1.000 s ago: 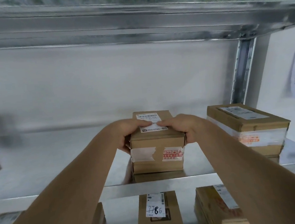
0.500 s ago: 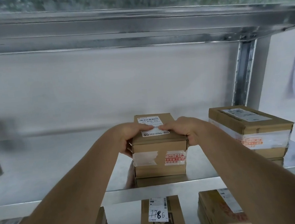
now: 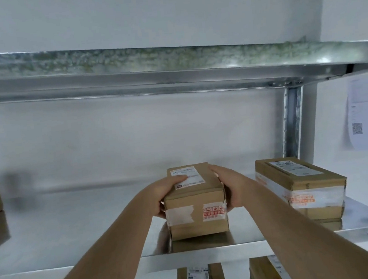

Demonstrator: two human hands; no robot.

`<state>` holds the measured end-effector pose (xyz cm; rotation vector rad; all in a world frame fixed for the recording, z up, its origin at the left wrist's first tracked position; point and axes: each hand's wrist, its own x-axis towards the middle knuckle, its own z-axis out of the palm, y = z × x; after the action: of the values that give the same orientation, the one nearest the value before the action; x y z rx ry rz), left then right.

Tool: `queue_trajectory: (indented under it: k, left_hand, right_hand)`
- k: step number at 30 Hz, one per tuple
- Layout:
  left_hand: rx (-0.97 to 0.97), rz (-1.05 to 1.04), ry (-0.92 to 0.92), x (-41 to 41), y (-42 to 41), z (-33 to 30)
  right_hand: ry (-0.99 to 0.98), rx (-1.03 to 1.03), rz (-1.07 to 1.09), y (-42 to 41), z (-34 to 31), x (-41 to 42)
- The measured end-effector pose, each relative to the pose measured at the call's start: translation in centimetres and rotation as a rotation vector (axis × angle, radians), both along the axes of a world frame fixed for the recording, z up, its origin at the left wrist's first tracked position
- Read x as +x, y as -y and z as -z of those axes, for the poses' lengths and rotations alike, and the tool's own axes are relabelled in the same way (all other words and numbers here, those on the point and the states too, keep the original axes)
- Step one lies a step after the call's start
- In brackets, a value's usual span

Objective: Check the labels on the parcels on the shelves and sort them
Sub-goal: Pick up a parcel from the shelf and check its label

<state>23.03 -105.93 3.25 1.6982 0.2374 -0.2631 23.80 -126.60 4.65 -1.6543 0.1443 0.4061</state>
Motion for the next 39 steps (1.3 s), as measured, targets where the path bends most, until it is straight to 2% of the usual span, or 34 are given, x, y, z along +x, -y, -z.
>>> queue_trajectory:
  k: [8, 10, 14, 16, 22, 28, 39]
  left_hand:
    - [-0.287, -0.013, 0.124, -1.7, 0.0, 1.2]
    - [-0.248, -0.025, 0.126, -1.6, 0.5, 1.2]
    - [0.028, -0.028, 0.112, -0.7, 0.6, 1.1]
    - [0.071, 0.019, 0.095, -0.4, 0.6, 0.8]
    - [0.010, 0.136, 0.043, -0.4, 0.3, -0.9]
    - [-0.009, 0.183, -0.028, 0.5, -0.5, -1.1]
    - [-0.057, 0.235, -0.049, 1.7, -1.1, -0.4]
  right_hand:
    - [0.063, 0.091, -0.006, 2.4, 0.0, -2.0]
    - [0.134, -0.001, 0.033, 2.4, -0.6, -2.1]
    - [0.218, -0.180, 0.061, 2.5, -1.7, -1.9]
    - [0.228, -0.235, 0.049, 2.3, -1.8, -2.0]
    - [0.169, -0.204, -0.050, 1.2, -1.9, -2.0]
    - [0.023, -0.167, -0.165, 0.9, -1.1, -0.4]
    - [-0.003, -0.215, -0.252, 0.5, -0.9, 0.7]
